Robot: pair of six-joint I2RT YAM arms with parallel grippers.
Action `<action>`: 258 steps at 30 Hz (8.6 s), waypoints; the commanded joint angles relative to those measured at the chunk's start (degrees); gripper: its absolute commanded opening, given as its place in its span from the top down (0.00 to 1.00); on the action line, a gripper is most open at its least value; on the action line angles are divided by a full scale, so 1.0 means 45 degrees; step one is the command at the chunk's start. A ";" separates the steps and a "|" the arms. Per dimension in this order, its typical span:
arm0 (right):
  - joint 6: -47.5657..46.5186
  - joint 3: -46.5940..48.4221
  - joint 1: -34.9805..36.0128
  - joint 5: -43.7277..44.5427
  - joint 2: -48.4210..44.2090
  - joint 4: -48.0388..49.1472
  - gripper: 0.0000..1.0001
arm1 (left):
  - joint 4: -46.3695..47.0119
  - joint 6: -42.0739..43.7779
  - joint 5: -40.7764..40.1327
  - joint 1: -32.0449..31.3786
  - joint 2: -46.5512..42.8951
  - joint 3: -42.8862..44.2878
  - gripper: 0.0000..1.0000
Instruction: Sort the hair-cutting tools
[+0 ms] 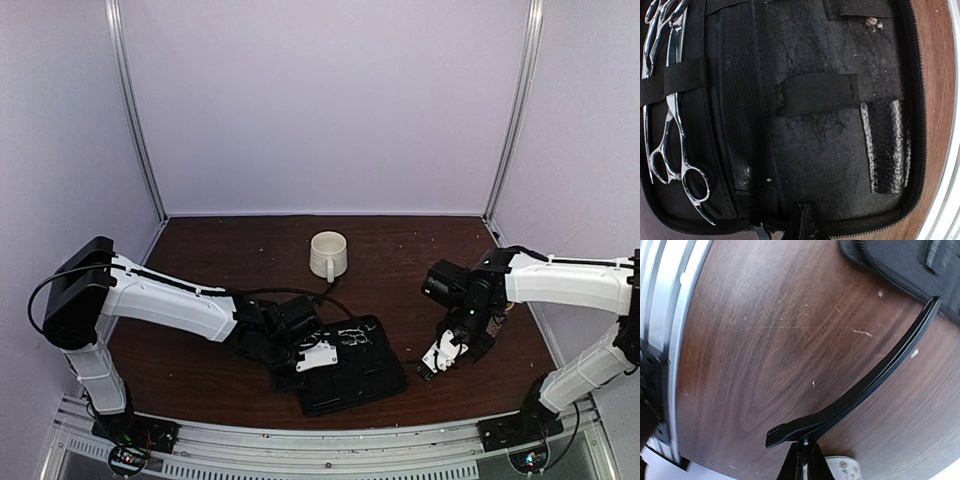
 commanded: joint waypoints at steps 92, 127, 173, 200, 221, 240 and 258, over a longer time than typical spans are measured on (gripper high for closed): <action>-0.0055 0.2239 0.4815 0.0030 0.4272 0.3046 1.00 | 0.0531 -0.1469 -0.1854 0.0320 0.0490 -0.0974 0.99; -0.1328 0.2296 0.4877 0.0649 0.4812 0.4205 1.00 | 0.0257 -0.1392 -0.1910 0.0319 0.0788 -0.0590 0.99; 0.0293 0.3273 0.5074 0.2621 0.5104 0.6184 0.83 | 0.0455 -0.1187 -0.1702 0.0320 0.0847 -0.0580 1.00; 0.4044 0.3502 0.3733 0.0335 0.3691 0.5017 0.76 | 0.2919 -0.1727 -0.4131 0.0125 -0.3918 -0.2145 0.81; 0.8785 0.4430 0.0785 -0.3617 0.2824 0.5053 0.78 | 0.1486 -0.5250 -0.2984 0.3328 -0.4366 -0.0828 0.58; 0.9992 0.3703 -0.0541 -0.3118 0.1746 0.5730 0.77 | -0.2686 -0.4757 -0.0463 0.4343 0.3290 0.8826 0.50; 0.9835 0.3248 -0.0588 -0.3114 0.1707 0.6026 0.77 | -0.4135 -0.4353 -0.0854 0.4343 0.6579 1.2346 0.63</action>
